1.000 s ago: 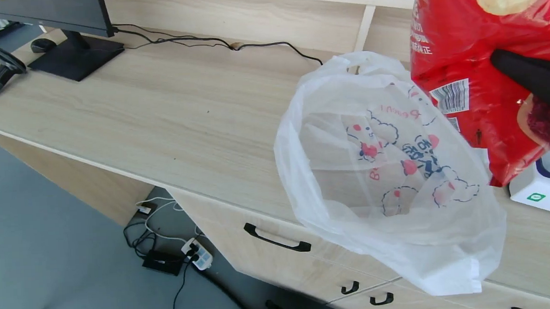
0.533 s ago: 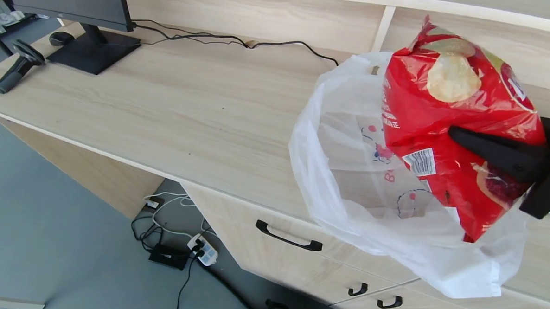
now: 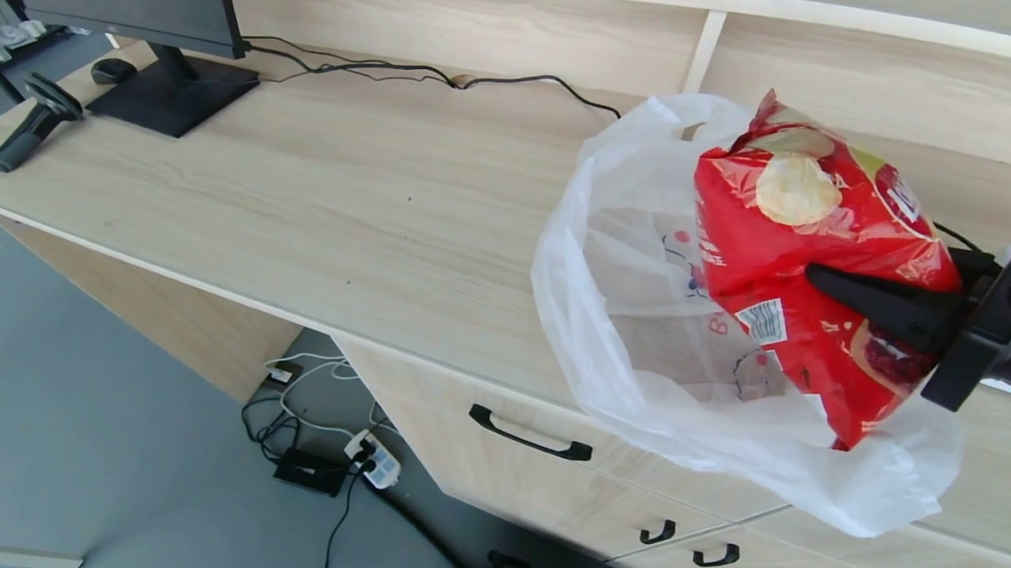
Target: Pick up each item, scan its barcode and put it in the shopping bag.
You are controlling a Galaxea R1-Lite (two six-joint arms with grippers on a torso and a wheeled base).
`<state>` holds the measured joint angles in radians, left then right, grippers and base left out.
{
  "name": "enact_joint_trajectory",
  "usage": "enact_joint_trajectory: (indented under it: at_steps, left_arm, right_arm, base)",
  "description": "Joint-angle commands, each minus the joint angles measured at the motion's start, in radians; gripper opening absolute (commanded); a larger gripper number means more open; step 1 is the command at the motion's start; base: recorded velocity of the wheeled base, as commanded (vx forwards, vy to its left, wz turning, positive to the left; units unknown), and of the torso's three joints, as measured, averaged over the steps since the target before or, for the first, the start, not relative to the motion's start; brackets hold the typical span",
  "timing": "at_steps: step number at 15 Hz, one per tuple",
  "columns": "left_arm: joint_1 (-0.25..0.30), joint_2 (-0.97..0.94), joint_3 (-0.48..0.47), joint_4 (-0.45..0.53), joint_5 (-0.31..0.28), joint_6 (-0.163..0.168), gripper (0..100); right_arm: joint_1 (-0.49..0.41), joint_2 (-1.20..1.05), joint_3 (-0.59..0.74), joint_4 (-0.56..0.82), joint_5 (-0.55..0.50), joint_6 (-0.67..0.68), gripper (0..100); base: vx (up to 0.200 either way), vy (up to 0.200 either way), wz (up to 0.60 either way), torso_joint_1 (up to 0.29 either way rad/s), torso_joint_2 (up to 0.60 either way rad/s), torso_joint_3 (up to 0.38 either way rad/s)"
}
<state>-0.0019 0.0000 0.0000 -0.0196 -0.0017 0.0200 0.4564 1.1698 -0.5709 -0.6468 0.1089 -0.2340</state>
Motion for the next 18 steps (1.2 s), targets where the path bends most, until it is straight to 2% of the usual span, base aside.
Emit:
enact_joint_trajectory:
  at_steps: [1, 3, 4, 7, 8, 9, 12, 16, 18]
  left_arm:
    - [0.000, 0.002, 0.000, 0.000, 0.000, 0.000, 100]
    - [0.000, 0.002, 0.000, 0.000, 0.000, 0.000, 100]
    - [0.000, 0.002, 0.000, 0.000, 0.000, 0.000, 100]
    - [0.000, 0.002, 0.000, 0.000, 0.000, 0.000, 100]
    - [0.000, 0.002, 0.000, 0.000, 0.000, 0.000, 100]
    - [0.000, 0.002, 0.000, 0.000, 0.000, 0.000, 100]
    - [0.000, 0.002, 0.000, 0.000, 0.000, 0.000, 100]
    - [0.000, 0.002, 0.000, 0.000, 0.000, 0.000, 100]
    - [0.000, 0.002, 0.000, 0.000, 0.000, 0.000, 100]
  right_arm:
    - [0.011, 0.024, -0.050, 0.001, 0.012, -0.011, 0]
    - [0.056, 0.033, -0.112, 0.007, 0.021, -0.033, 0]
    - [0.096, 0.031, -0.104, 0.007, 0.015, -0.036, 0]
    - [0.120, 0.036, -0.038, 0.006, 0.017, -0.048, 0]
    - [0.108, 0.037, 0.037, 0.001, 0.017, -0.039, 0]
    - [0.091, 0.042, 0.049, -0.001, 0.017, -0.034, 0]
    - [0.013, 0.080, 0.011, -0.013, 0.017, -0.039, 0]
    - [-0.005, 0.142, -0.084, -0.019, 0.017, -0.088, 0]
    - [-0.008, 0.153, -0.076, -0.022, 0.015, -0.117, 0]
  base:
    - [0.000, 0.000, 0.00, 0.000, 0.00, 0.000]
    - [0.000, 0.000, 0.00, 0.000, 0.00, 0.000]
    - [0.000, 0.000, 0.00, 0.000, 0.00, 0.000]
    - [0.000, 0.000, 0.00, 0.000, 0.00, 0.000]
    - [0.000, 0.000, 0.00, 0.000, 0.00, 0.000]
    - [0.000, 0.000, 0.00, 0.000, 0.00, 0.000]
    - [0.000, 0.000, 0.00, 0.000, 0.00, 0.000]
    - [0.000, 0.000, 0.00, 0.000, 0.00, 0.000]
    - [0.000, 0.000, 0.00, 0.000, 0.00, 0.000]
